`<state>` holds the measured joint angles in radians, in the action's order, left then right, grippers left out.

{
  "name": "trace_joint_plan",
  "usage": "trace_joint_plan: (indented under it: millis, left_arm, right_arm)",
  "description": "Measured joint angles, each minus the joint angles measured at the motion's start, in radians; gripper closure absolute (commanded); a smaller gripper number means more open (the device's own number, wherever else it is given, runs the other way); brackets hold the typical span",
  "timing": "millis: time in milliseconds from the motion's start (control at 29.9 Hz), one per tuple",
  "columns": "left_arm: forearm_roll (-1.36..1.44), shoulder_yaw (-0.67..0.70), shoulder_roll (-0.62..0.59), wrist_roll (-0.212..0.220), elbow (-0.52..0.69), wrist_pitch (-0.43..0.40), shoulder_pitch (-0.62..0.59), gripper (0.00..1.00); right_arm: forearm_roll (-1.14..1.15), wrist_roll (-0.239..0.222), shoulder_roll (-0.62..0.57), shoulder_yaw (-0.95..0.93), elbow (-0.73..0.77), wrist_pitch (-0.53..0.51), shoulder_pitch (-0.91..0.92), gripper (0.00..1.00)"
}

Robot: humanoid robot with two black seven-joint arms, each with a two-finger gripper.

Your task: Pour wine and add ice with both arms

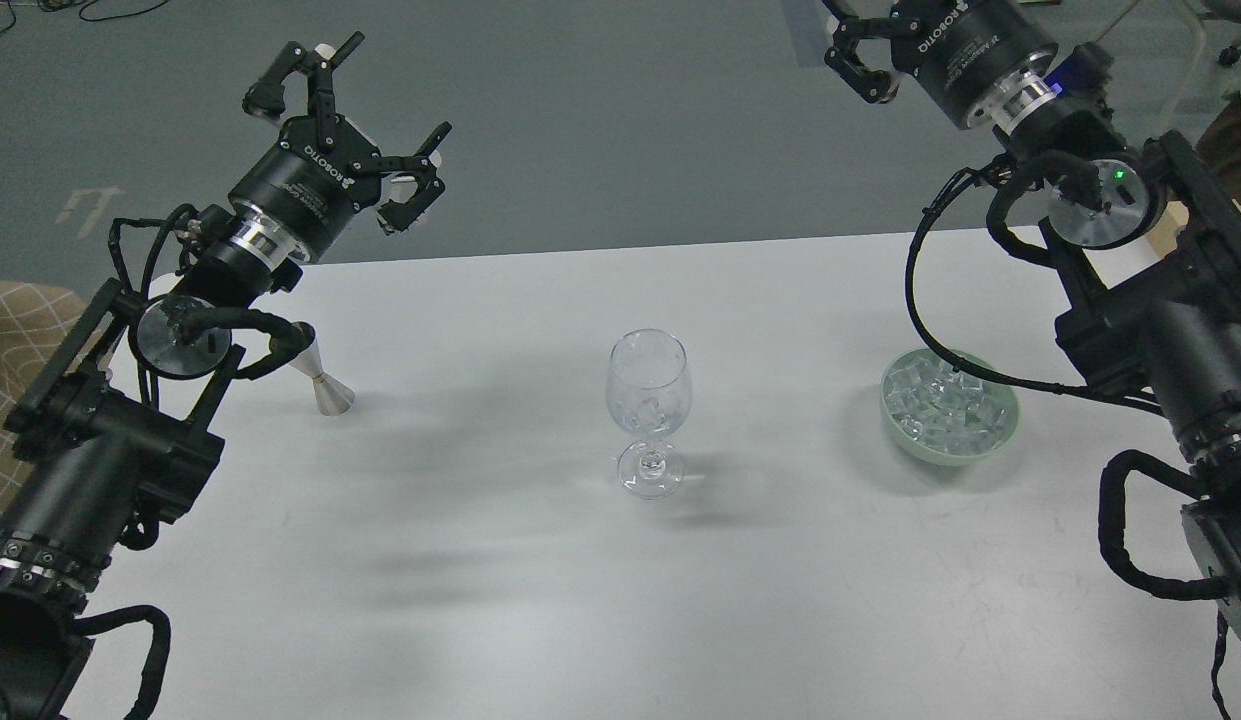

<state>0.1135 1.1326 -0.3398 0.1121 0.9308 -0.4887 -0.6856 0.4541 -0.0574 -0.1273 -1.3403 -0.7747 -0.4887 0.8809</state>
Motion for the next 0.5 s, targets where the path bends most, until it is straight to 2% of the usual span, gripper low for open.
trace_joint_plan:
  millis: [201,501]
  left_arm:
    - [0.0,-0.001,0.001,0.0,-0.001,0.0,0.0,0.02]
    - [0.0,-0.002,-0.001,0.0,-0.001,0.0,0.003,0.02]
  right_arm:
    - [-0.001,-0.021,0.009,0.015,-0.003,0.0,-0.018,0.0]
    - [-0.002,-0.02,0.041,0.011,-0.004,0.0,-0.025,0.0]
